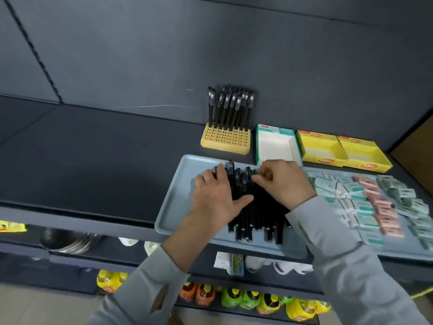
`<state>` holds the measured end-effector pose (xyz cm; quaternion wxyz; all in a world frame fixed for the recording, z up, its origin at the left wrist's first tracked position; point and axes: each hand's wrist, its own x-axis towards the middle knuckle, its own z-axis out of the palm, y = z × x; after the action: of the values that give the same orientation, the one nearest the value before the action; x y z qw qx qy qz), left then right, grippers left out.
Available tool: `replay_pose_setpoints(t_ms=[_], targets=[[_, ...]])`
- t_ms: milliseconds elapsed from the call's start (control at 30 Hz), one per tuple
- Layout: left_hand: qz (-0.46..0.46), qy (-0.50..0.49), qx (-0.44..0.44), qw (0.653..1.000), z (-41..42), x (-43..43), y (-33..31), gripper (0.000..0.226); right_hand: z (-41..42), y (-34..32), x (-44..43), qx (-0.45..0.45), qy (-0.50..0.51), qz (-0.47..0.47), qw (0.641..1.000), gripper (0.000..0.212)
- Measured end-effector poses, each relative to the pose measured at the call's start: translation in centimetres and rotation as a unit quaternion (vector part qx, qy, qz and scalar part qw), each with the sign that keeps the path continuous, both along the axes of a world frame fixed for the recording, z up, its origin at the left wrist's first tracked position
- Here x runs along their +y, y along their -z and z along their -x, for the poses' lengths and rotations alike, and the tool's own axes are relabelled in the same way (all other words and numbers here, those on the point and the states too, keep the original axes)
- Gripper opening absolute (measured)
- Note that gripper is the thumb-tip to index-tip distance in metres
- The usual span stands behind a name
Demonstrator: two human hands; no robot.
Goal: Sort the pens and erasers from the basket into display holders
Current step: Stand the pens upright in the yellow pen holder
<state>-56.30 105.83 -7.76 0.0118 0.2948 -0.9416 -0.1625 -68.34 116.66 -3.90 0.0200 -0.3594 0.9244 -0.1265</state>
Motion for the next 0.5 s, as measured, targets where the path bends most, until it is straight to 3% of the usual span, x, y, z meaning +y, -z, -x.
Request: replay_pose_setpoints(t_ms=[367,500], targets=[[0.046,-0.065,-0.098,0.992,1.7,1.0,-1.0,0.090,-0.9,1.1,-0.2,-0.031,-0.026,-0.043,0.998,0.040],[0.077,-0.086,-0.109,0.987,2.2,0.7,-1.2,0.067,-0.9,0.9,-0.3,-0.043,-0.029,-0.048,0.998,0.051]])
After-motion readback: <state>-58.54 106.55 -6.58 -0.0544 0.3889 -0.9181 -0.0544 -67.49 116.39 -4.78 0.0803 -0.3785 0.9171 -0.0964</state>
